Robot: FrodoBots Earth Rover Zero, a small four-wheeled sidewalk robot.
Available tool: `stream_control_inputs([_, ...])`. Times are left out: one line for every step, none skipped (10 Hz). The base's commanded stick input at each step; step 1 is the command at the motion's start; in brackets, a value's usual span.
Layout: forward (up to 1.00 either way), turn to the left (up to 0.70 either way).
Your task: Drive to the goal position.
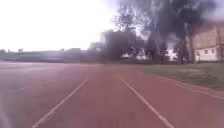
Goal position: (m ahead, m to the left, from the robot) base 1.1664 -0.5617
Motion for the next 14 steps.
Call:
stream_control_inputs([0.70, 0.00])
stream_control_inputs([0.70, 0.00])
stream_control_inputs([0.70, 0.00])
stream_control_inputs([0.70, 0.00])
stream_control_inputs([0.70, 0.00])
stream_control_inputs([0.70, 0.00])
stream_control_inputs([0.70, 0.00])
stream_control_inputs([0.70, 0.00])
stream_control_inputs([0.70, 0.00])
stream_control_inputs([0.70, 0.00])
stream_control_inputs([0.70, 0.00])
stream_control_inputs([0.70, 0.00])
stream_control_inputs([0.70, 0.00])
stream_control_inputs([0.70, 0.00])
